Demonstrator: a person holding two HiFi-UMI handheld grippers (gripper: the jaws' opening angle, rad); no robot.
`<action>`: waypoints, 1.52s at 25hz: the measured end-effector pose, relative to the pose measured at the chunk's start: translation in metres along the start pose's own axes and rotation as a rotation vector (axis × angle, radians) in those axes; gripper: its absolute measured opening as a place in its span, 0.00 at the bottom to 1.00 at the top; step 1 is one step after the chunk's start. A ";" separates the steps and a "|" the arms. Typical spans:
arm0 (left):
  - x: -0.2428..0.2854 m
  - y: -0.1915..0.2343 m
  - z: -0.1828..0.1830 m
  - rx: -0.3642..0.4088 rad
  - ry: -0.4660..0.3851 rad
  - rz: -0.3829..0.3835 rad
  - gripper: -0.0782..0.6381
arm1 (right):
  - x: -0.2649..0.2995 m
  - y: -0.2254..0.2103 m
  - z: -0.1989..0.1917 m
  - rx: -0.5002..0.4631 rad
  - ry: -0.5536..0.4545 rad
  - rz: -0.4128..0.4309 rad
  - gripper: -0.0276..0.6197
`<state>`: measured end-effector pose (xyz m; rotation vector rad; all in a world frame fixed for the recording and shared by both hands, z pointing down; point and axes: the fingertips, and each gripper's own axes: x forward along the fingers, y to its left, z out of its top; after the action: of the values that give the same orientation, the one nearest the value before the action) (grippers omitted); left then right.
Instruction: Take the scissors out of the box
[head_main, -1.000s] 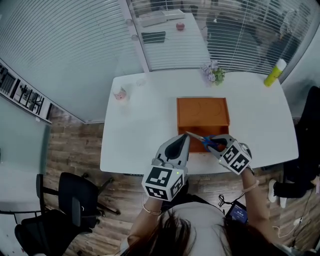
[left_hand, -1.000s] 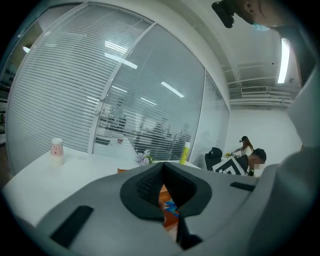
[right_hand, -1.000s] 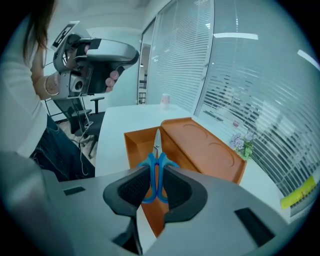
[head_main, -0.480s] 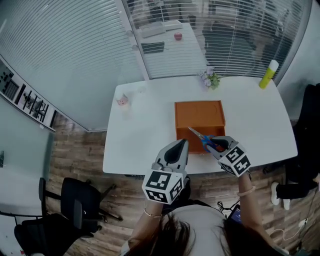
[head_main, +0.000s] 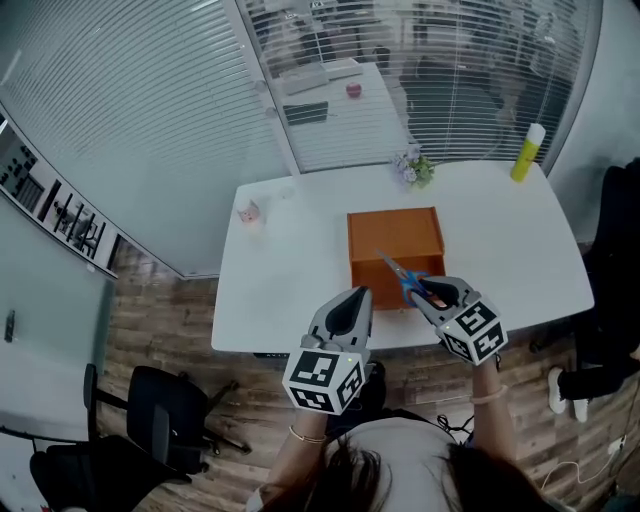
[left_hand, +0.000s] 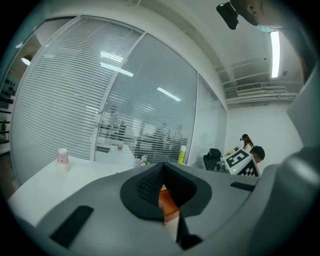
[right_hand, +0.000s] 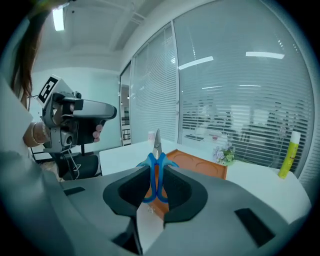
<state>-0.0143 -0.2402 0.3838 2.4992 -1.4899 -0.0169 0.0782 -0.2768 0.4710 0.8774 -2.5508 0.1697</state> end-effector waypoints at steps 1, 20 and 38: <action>-0.002 -0.002 0.000 0.000 -0.003 0.002 0.13 | -0.004 0.002 0.003 0.002 -0.015 -0.003 0.21; -0.040 -0.044 -0.002 0.023 -0.034 0.002 0.13 | -0.083 0.039 0.035 0.041 -0.252 -0.031 0.21; -0.071 -0.075 0.001 0.053 -0.058 -0.033 0.13 | -0.135 0.070 0.041 0.098 -0.368 -0.060 0.21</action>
<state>0.0165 -0.1450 0.3596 2.5856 -1.4903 -0.0566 0.1160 -0.1565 0.3768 1.1094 -2.8689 0.1244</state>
